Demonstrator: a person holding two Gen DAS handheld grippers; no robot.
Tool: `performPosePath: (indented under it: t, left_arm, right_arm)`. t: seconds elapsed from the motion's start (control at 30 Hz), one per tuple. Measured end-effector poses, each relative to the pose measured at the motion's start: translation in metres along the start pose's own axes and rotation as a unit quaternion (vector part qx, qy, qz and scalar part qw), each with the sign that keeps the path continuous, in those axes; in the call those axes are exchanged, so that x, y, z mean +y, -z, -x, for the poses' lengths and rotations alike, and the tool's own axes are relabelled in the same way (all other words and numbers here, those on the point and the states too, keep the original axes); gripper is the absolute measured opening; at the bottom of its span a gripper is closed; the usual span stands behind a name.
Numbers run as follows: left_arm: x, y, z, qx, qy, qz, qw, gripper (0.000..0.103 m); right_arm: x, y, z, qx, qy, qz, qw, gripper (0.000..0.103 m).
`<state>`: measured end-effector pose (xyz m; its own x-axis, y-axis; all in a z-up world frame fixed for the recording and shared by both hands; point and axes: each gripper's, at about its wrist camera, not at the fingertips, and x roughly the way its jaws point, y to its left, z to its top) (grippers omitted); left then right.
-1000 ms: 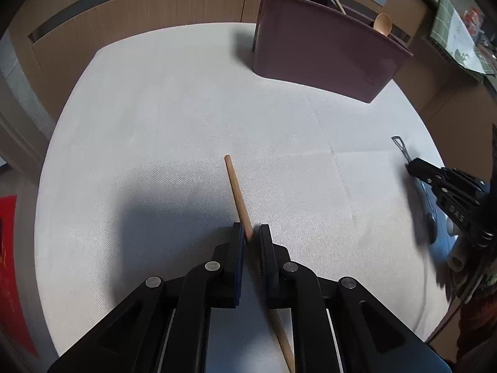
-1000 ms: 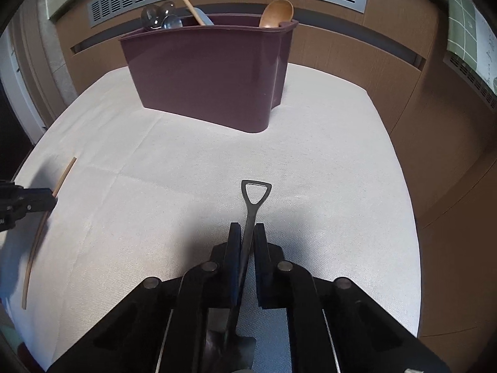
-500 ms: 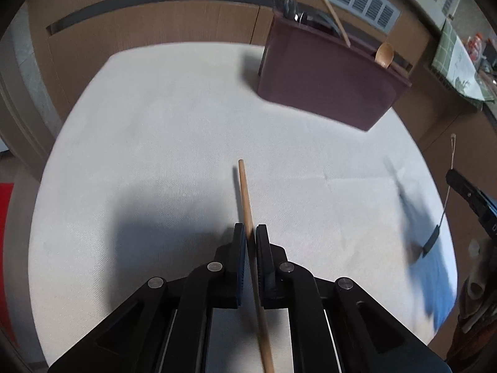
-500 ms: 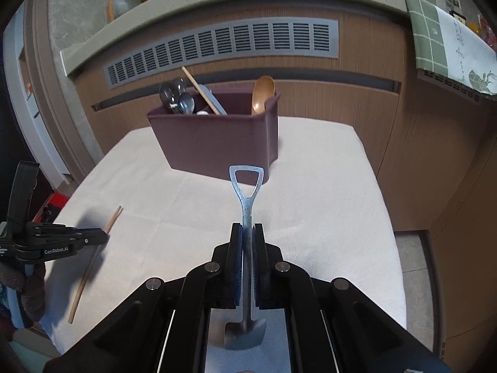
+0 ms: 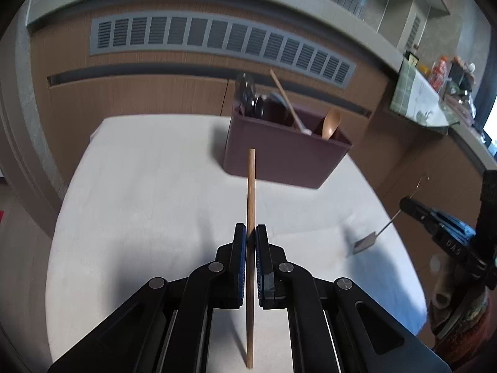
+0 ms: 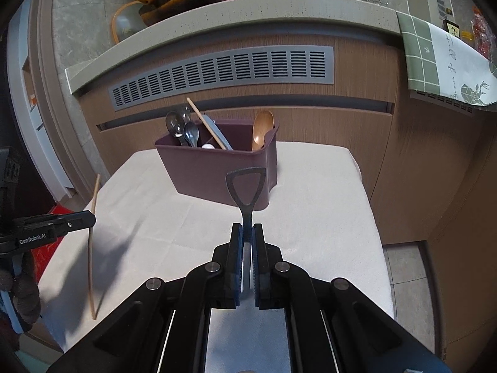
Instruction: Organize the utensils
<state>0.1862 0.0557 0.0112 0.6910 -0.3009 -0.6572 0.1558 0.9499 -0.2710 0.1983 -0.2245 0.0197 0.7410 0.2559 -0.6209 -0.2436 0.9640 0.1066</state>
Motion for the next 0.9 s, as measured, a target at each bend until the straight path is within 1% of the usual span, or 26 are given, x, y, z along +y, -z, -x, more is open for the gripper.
performPosePath:
  t: [0.2,0.4,0.53,0.7,0.9]
  left_arm:
    - [-0.004,-0.015,0.020,-0.045,0.016,0.001,0.9988,0.006]
    - [-0.014,-0.029,0.032,-0.074,0.021,-0.012,0.9970,0.005]
    - [-0.017,-0.033,0.032,-0.077,0.023,-0.016,0.9966,0.005]
    - [-0.017,-0.031,0.031,-0.074,0.025,-0.013,0.9969,0.005]
    - [-0.018,-0.033,0.036,-0.081,0.026,-0.012,0.9963,0.005]
  right_arm:
    - [0.001,-0.009,0.009,-0.017,0.001,0.003,1.000,0.004]
    - [0.004,-0.018,0.015,-0.032,0.000,0.011,0.999,0.002]
    - [0.009,-0.024,0.020,-0.043,0.001,0.020,0.999,0.001]
    - [0.008,-0.023,0.019,-0.039,0.002,0.021,0.999,0.001]
    - [0.003,-0.023,0.020,-0.041,0.004,0.017,0.999,0.001]
